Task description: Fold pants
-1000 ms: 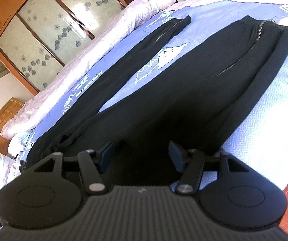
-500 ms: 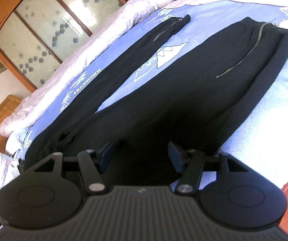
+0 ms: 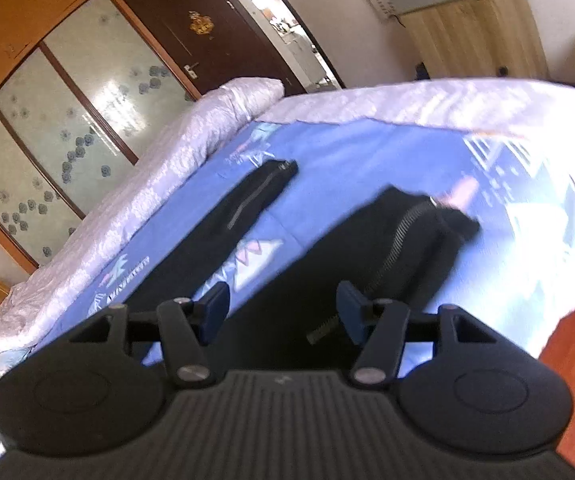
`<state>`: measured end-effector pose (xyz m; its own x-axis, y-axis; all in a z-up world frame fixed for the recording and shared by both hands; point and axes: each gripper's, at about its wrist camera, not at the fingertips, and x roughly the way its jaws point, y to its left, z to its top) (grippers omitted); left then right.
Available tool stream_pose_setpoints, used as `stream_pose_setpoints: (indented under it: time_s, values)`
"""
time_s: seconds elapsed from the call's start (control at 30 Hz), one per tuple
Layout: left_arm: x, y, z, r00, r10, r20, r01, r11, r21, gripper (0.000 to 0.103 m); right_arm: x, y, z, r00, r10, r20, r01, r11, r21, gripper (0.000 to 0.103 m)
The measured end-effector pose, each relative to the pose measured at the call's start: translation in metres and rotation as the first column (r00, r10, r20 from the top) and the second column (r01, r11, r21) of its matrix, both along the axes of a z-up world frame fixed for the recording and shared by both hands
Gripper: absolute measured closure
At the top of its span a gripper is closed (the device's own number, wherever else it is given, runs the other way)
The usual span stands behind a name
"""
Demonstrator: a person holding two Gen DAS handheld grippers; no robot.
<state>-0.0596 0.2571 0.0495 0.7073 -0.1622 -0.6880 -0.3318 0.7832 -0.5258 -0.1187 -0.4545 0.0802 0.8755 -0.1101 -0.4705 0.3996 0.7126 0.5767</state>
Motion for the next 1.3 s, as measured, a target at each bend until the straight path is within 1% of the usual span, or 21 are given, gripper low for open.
stream_pose_setpoints:
  time_s: [0.13,0.2,0.27,0.33,0.43,0.5,0.53,0.57,0.6,0.63,0.7,0.77,0.8,0.9,0.93,1.0,1.03,1.07,1.13,1.2,1.3]
  values:
    - [0.049,0.007,0.036,0.999,-0.023,0.047,0.021,0.999,0.047,0.066,0.061,0.008,0.026,0.998,0.065,-0.018,-0.066,0.997,-0.026,0.041]
    - [0.085,-0.003,0.053,0.995,-0.075,0.062,0.066,0.989,0.13,0.058,0.101,0.011,0.037,0.993,0.112,-0.039,-0.113,0.993,-0.033,0.041]
    - [0.128,-0.023,0.065,0.99,-0.123,0.07,0.097,0.95,0.298,0.043,0.138,0.016,0.043,0.986,0.161,-0.04,-0.163,0.986,-0.038,0.04]
    - [0.176,-0.043,0.067,0.978,-0.201,0.061,0.158,0.896,0.416,0.042,0.179,0.019,0.045,0.982,0.174,-0.07,-0.178,0.983,-0.052,0.039]
    - [0.245,-0.072,0.053,0.956,-0.295,0.002,0.25,0.814,0.524,0.042,0.244,0.017,0.038,0.977,0.151,-0.152,-0.159,0.986,-0.042,0.037]
    - [0.281,-0.09,0.039,0.934,-0.357,-0.027,0.308,0.76,0.572,0.032,0.279,0.012,0.031,0.974,0.136,-0.181,-0.142,0.99,-0.018,0.033]
    - [0.298,-0.098,0.028,0.92,-0.389,-0.043,0.337,0.731,0.594,0.016,0.298,0.009,0.027,0.972,0.128,-0.199,-0.133,0.991,-0.013,0.031]
    - [0.312,-0.104,0.019,0.91,-0.411,-0.056,0.358,0.71,0.607,0.007,0.311,0.005,0.024,0.969,0.11,-0.22,-0.116,0.993,-0.017,0.028]
    - [0.321,-0.107,0.009,0.902,-0.427,-0.065,0.374,0.697,0.611,0.007,0.327,0.002,0.019,0.965,0.086,-0.246,-0.096,0.995,-0.027,0.025]
    - [0.334,-0.111,-0.004,0.889,-0.45,-0.086,0.405,0.684,0.607,0.008,0.34,0.003,0.017,0.962,0.074,-0.262,-0.087,0.996,-0.037,0.025]
    - [0.35,-0.116,-0.023,0.858,-0.496,-0.133,0.471,0.66,0.585,0.02,0.37,0.001,0.01,0.952,0.038,-0.303,-0.059,0.996,-0.062,0.022]
    - [0.361,-0.121,-0.044,0.813,-0.547,-0.201,0.558,0.632,0.537,0.052,0.394,-0.003,0.0,0.937,0.008,-0.35,-0.037,0.996,-0.075,0.02]
    - [0.363,-0.124,-0.053,0.799,-0.556,-0.23,0.583,0.619,0.526,0.06,0.407,-0.006,-0.006,0.924,-0.013,-0.382,-0.027,0.995,-0.099,0.02]
    - [0.355,-0.129,-0.066,0.792,-0.566,-0.23,0.581,0.581,0.57,0.082,0.436,-0.01,-0.027,0.864,-0.107,-0.492,-0.002,0.976,-0.217,0.021]
    - [0.351,-0.13,-0.066,0.795,-0.566,-0.22,0.573,0.579,0.58,0.087,0.444,-0.014,-0.039,0.831,-0.122,-0.542,-0.004,0.974,-0.225,0.022]
    - [0.345,-0.13,-0.061,0.806,-0.558,-0.197,0.554,0.596,0.581,0.091,0.447,-0.021,-0.055,0.801,-0.123,-0.586,-0.007,0.977,-0.215,0.058]
    - [0.342,-0.13,-0.054,0.815,-0.551,-0.18,0.54,0.609,0.581,0.092,0.442,-0.02,-0.054,0.819,-0.138,-0.557,0.0,0.971,-0.24,0.064]
    - [0.338,-0.13,-0.047,0.823,-0.545,-0.162,0.525,0.62,0.583,0.092,0.439,-0.02,-0.053,0.829,-0.133,-0.544,-0.008,0.968,-0.25,0.088]
    - [0.326,-0.128,-0.026,0.841,-0.53,-0.108,0.485,0.65,0.585,0.092,0.429,-0.021,-0.047,0.849,-0.127,-0.514,-0.005,0.969,-0.247,0.093]
    - [0.311,-0.127,-0.003,0.853,-0.519,-0.056,0.449,0.675,0.585,0.092,0.41,-0.024,-0.031,0.889,-0.128,-0.441,0.027,0.973,-0.228,0.094]
    - [0.277,-0.127,0.033,0.853,-0.522,0.019,0.406,0.687,0.603,0.092,0.37,-0.034,0.0,0.943,-0.119,-0.311,0.072,0.985,-0.158,0.094]
